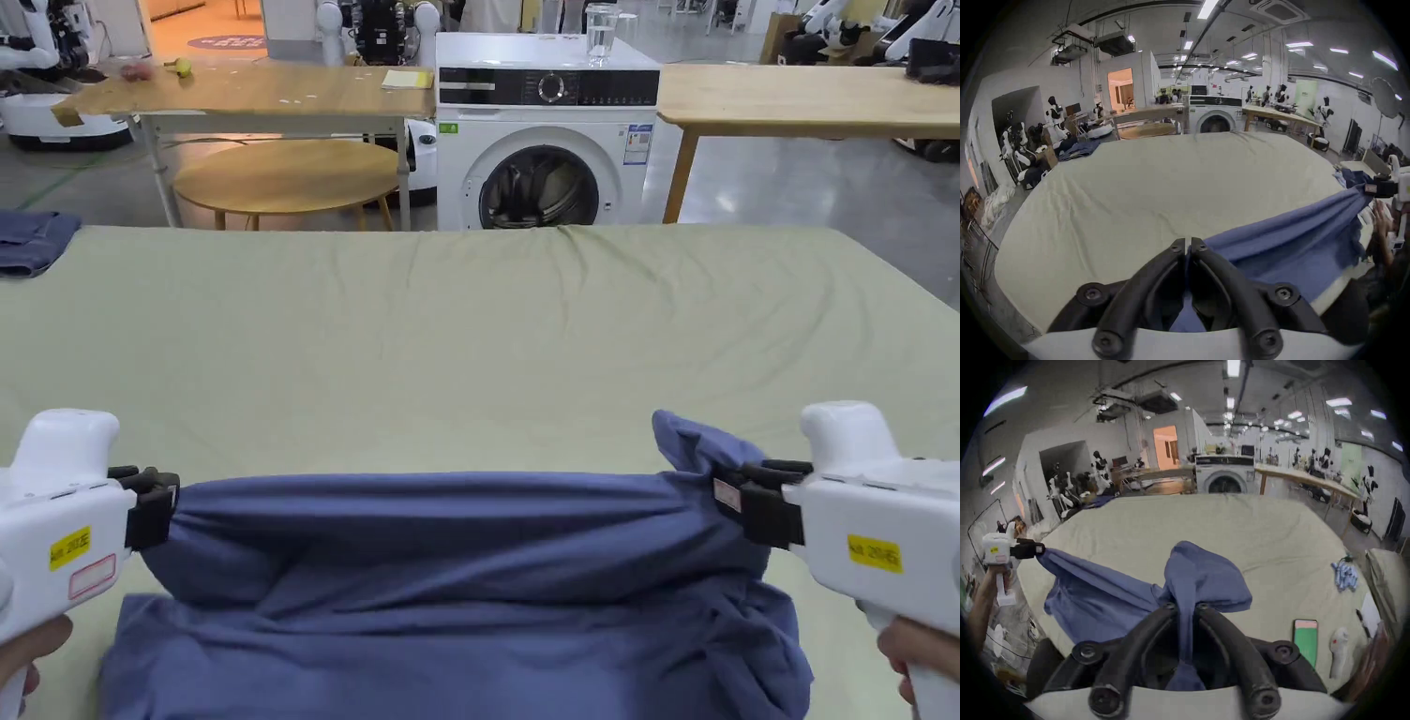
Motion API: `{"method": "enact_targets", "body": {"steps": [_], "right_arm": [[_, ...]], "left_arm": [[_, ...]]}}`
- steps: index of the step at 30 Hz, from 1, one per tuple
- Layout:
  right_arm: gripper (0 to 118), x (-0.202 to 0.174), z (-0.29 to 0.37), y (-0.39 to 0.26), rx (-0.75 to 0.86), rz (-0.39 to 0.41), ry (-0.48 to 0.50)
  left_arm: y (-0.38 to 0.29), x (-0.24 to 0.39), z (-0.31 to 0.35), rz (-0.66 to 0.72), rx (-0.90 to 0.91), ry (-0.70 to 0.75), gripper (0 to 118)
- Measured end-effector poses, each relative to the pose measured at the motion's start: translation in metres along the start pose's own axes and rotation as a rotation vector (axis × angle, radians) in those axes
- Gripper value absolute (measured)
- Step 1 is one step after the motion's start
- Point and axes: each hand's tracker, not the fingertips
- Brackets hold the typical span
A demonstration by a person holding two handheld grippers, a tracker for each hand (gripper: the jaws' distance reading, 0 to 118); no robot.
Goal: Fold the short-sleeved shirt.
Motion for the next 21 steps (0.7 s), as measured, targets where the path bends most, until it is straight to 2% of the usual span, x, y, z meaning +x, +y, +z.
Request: {"method": "enact_targets", "body": {"steps": [3, 6, 7, 10, 11, 12, 13, 14, 15, 16, 17, 21], "right_arm": [[5, -0.018, 0.024, -0.049, -0.002, 0.021, -0.034], [5, -0.027, 0.018, -0.103, -0.069, -0.029, -0.047], [5, -0.030, 0.010, -0.121, -0.101, -0.042, -0.083], [9, -0.031, -0.009, -0.143, -0.138, -0.084, -0.095], [22, -0.033, -0.008, -0.142, -0.128, -0.081, -0.108], [55, -0.035, -0.005, -0.139, -0.120, -0.078, -0.111], [66, -0.036, 0.001, -0.131, -0.107, -0.075, -0.113], [77, -0.039, 0.010, -0.122, -0.088, -0.073, -0.105], [77, -0.043, 0.018, -0.115, -0.072, -0.069, -0.094], [100, -0.048, 0.025, -0.104, -0.050, -0.052, -0.082], [109, -0.055, 0.031, -0.092, 0.000, -0.029, -0.074], [109, -0.084, 0.032, -0.055, 0.151, 0.023, -0.097]], "left_arm": [[-0.049, -0.001, 0.025, -0.029, -0.052, -0.001, 0], [-0.102, -0.004, 0.022, 0.015, -0.157, 0.016, 0], [-0.120, -0.004, 0.015, 0.036, -0.182, 0.031, 0], [-0.140, 0.001, 0.000, 0.037, -0.199, 0.050, 1], [-0.139, 0.004, 0.000, 0.027, -0.185, 0.073, 13], [-0.133, 0.007, 0.005, 0.018, -0.168, 0.087, 42], [-0.125, 0.010, 0.012, 0.020, -0.126, 0.117, 63], [-0.115, 0.015, 0.020, 0.025, -0.078, 0.140, 74], [-0.105, 0.020, 0.027, 0.026, -0.033, 0.138, 74], [-0.092, 0.026, 0.033, 0.016, 0.016, 0.132, 100], [-0.080, 0.037, 0.039, 0.012, 0.067, 0.119, 114], [-0.040, 0.078, 0.038, -0.032, 0.172, 0.088, 115]]}}
